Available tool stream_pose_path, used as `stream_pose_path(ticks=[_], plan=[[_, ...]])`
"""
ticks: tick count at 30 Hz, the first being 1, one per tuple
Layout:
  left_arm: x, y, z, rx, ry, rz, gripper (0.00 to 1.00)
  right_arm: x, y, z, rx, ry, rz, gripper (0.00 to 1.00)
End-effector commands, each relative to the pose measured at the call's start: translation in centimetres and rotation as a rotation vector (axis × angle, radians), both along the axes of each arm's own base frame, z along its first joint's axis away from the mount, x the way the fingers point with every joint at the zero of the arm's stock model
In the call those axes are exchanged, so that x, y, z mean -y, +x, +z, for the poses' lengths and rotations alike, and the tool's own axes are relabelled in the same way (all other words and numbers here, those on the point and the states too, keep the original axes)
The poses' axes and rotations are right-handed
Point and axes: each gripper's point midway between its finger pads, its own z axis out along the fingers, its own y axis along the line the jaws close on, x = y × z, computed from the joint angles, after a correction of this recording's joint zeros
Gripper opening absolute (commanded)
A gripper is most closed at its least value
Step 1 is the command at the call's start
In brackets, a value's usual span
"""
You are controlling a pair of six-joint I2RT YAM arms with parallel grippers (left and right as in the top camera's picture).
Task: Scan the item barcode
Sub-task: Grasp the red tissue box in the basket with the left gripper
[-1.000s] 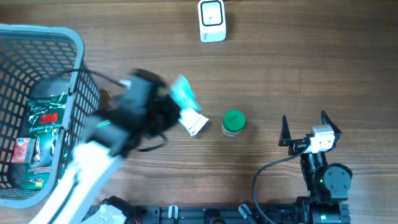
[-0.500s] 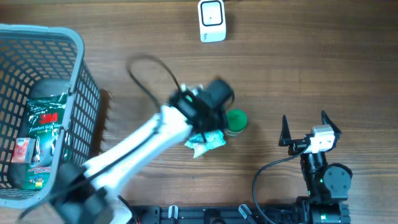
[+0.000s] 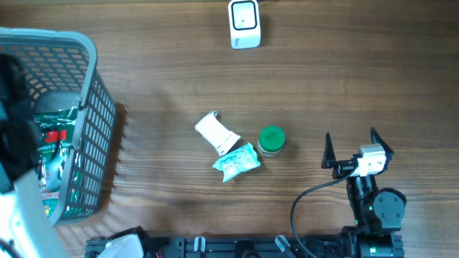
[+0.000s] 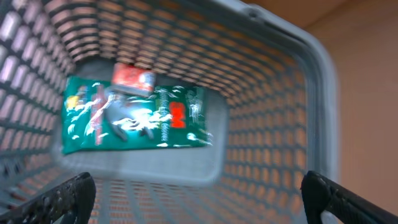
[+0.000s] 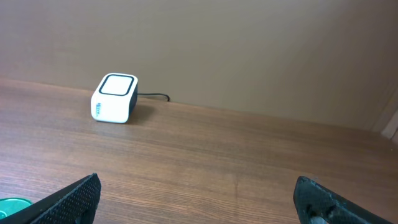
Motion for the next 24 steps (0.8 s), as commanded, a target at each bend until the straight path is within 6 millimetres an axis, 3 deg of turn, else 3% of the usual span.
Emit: stream_pose_path(ticks=[1, 4, 6, 8, 11, 13, 14, 15, 20, 24], plan=[[-3.8, 0.0, -2.9, -0.152, -0.046, 0.075, 1.00, 0.0, 0.0, 0.2, 0.010, -0.006, -0.003, 1.00], [-7.6, -0.2, -5.8, -0.366, 0.023, 0.162, 1.00, 0.0, 0.0, 0.2, 0.010, -0.005, -0.002, 1.00], [-8.9, 0.8, -9.5, -0.455, -0.012, 0.173, 1.00, 0.0, 0.0, 0.2, 0.010, -0.006, -0.003, 1.00], [-9.5, 1.3, -13.3, -0.542, -0.038, 0.170, 1.00, 0.0, 0.0, 0.2, 0.010, -0.006, -0.002, 1.00], [-10.2, 1.0, -18.6, -0.670, -0.041, 0.181, 0.91, 0.0, 0.0, 0.2, 0.010, -0.006, -0.002, 1.00], [-10.5, 0.6, -21.8, -0.701, -0.052, 0.188, 0.93, 0.0, 0.0, 0.2, 0.010, -0.006, -0.003, 1.00], [-10.7, 0.2, -24.5, -0.702, -0.057, 0.199, 0.99, 0.0, 0.0, 0.2, 0.010, -0.006, -0.002, 1.00], [-10.8, 0.1, -25.7, -0.689, -0.053, 0.207, 1.00, 0.0, 0.0, 0.2, 0.010, -0.006, -0.002, 1.00], [-11.6, -0.1, -28.4, -0.630, -0.037, 0.238, 1.00, 0.0, 0.0, 0.2, 0.010, -0.006, -0.003, 1.00], [-12.2, 0.9, -28.9, -0.584, -0.015, 0.245, 1.00, 0.0, 0.0, 0.2, 0.010, -0.006, -0.003, 1.00]])
